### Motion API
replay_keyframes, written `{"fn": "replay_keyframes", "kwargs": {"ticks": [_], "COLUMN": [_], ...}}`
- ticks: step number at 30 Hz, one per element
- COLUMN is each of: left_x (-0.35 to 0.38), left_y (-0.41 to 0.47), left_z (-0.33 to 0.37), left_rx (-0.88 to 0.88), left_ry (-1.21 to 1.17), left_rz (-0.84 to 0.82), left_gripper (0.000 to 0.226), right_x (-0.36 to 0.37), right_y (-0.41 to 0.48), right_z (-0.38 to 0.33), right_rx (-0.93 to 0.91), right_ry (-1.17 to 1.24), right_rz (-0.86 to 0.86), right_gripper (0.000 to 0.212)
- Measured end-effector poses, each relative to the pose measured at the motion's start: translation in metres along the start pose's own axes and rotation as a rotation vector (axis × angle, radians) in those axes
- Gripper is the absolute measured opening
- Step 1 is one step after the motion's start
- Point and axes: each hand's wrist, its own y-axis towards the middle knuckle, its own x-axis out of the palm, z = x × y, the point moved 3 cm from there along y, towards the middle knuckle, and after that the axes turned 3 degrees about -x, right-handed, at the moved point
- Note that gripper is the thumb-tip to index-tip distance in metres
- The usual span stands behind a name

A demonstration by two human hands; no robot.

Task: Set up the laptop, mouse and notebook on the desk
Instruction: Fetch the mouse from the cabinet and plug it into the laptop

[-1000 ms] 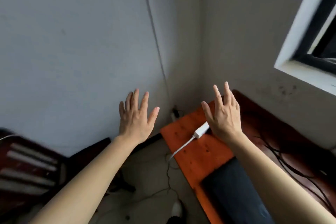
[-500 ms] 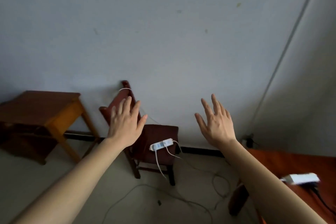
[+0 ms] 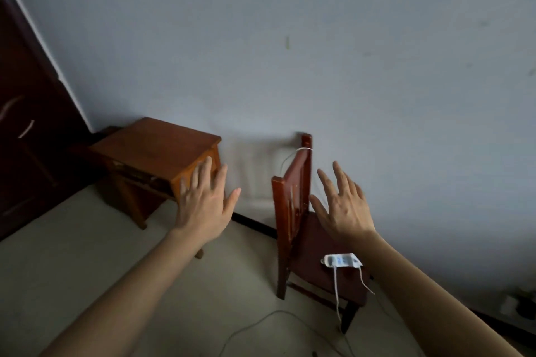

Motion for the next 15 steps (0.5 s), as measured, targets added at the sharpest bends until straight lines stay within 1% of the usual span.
{"fn": "replay_keyframes", "kwargs": {"ticks": [2,6,8,11,13,15], "left_x": [0.005,0.028,0.047,0.062,0.067,0.062], "left_y": [0.01,0.04,0.066,0.091,0.117,0.133], "left_z": [-0.03,-0.111,-0.159,-0.211,-0.251,-0.283], "left_rx": [-0.044,-0.218,-0.297,-0.41,-0.518,-0.563], "left_ry": [-0.011,-0.042,-0.001,0.057,0.1,0.134], "left_rz": [0.003,0.014,0.018,-0.017,-0.026,-0.017], "left_gripper": [0.071,0.071,0.073,0.077,0.081,0.082], "right_x": [0.022,0.073,0.104,0.139,0.165,0.181], "right_y": [0.035,0.129,0.189,0.25,0.305,0.344], "right_z": [-0.028,-0.098,-0.137,-0.176,-0.213,-0.25], "right_rx": [-0.057,-0.203,-0.277,-0.334,-0.373,-0.447], "right_ry": [0.019,0.076,0.1,0.161,0.202,0.222], "right_rz": [-0.019,-0.047,-0.059,-0.059,-0.127,-0.161], "right_gripper": [0.066,0.068,0.07,0.074,0.073,0.069]}}
